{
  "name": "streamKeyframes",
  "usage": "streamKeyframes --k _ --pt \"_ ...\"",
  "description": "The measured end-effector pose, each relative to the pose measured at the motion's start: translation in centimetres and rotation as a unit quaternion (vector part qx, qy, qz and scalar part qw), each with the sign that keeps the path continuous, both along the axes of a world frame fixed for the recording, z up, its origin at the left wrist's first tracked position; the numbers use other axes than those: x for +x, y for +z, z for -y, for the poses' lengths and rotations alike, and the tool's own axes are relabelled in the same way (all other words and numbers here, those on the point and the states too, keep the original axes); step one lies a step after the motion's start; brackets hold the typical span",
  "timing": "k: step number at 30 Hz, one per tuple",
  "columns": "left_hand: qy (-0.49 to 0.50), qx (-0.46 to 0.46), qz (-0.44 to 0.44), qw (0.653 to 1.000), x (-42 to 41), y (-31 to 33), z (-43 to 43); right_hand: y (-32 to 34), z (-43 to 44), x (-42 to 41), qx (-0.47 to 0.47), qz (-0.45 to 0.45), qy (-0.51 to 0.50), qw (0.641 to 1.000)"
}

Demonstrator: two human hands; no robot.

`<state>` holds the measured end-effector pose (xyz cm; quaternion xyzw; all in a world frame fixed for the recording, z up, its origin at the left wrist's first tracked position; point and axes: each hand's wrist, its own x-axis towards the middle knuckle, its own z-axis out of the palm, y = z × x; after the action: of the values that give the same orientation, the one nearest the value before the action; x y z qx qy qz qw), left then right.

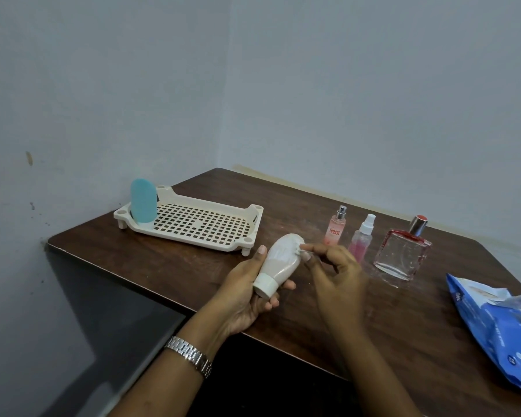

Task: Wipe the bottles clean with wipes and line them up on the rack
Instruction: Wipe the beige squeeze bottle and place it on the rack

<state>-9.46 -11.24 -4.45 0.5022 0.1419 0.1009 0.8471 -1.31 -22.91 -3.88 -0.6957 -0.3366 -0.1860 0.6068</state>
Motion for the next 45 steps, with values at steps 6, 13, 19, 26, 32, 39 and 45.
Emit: streamKeyframes --k 6,13,19,26,32,39,45 --pt "-0.023 0.038 0.010 0.999 0.1 -0.2 -0.1 1.9 0.4 0.7 -0.007 -0.056 0.049 0.997" --pt "-0.056 0.053 0.015 0.997 0.1 -0.6 -0.4 5.2 1.2 2.8 -0.133 -0.102 0.141 0.976" --pt "-0.053 0.102 0.043 0.992 0.2 -0.7 -0.1 7.6 1.3 3.6 -0.314 -0.022 0.125 0.941" --pt "-0.044 0.146 0.055 0.987 0.0 -1.0 0.5 8.7 -0.4 2.6 -0.471 0.102 0.069 0.873" --pt "-0.031 0.140 0.074 0.987 0.0 -0.9 1.2 7.5 -1.9 0.6 -0.494 0.178 0.091 0.846" --pt "-0.024 0.135 0.109 0.984 -0.1 -0.7 1.6 7.4 -1.7 1.2 -0.462 0.123 0.105 0.872" --pt "-0.017 0.135 0.119 0.984 0.2 -1.3 1.2 7.6 -0.3 2.9 -0.368 0.074 0.082 0.923"
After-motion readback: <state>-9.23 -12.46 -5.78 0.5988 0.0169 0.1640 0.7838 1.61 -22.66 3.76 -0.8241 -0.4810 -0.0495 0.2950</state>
